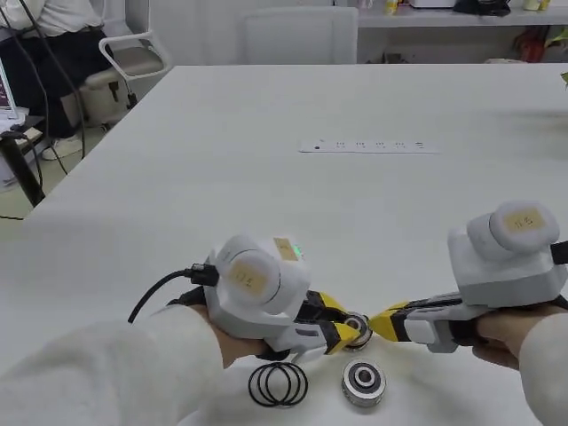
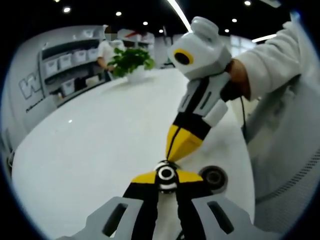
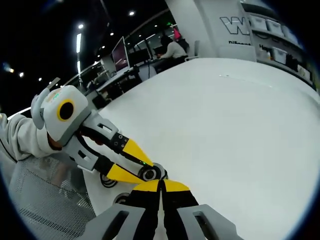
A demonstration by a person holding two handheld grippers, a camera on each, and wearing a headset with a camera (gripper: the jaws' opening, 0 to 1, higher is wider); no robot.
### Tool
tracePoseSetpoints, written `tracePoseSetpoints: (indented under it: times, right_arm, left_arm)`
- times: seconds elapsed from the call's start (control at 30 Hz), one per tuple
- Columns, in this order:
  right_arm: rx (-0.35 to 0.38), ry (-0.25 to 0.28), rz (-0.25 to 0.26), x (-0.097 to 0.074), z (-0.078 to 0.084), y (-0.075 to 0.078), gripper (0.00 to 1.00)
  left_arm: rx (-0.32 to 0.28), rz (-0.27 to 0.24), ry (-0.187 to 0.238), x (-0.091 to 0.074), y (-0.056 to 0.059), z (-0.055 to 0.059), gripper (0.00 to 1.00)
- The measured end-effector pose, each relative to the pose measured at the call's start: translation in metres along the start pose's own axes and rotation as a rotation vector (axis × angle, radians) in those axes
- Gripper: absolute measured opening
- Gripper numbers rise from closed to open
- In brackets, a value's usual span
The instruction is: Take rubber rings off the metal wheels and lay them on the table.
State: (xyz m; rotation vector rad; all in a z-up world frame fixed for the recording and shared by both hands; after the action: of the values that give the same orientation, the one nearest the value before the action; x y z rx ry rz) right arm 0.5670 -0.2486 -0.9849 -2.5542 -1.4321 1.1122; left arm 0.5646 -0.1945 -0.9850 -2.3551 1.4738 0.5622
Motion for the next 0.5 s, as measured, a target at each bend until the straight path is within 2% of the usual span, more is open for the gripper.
tracePoseSetpoints:
  times: [0.17, 0.5]
  right_arm:
    - [-0.028, -0.005, -0.003, 0.0012, -0.002, -0.0035, 0.0]
    - [-0.033, 0.003, -0.028, 0.0017, -0.0063, -0.01, 0.0]
  left_arm:
    - [0.003, -0.002, -0.001, -0.0004, -0.0003, 0.0001, 0.13]
    - [0.003, -0.001, 0.0, -0.0001, -0.0001, 0.0, 0.13]
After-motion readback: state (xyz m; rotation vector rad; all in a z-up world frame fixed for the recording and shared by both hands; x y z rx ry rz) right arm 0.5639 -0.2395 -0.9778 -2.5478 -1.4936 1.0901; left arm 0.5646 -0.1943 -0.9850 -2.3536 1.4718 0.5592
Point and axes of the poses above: the centre of the closed fingertips' face, and the gripper's own axes: x roughly forward along the fingers, y roughly to its right, z roughly out of its underside, the point moved 3 cm from there along -x, roughly backward along the fingers, and after that the axes turned 4 degrees about y, right-handed, at the moved point
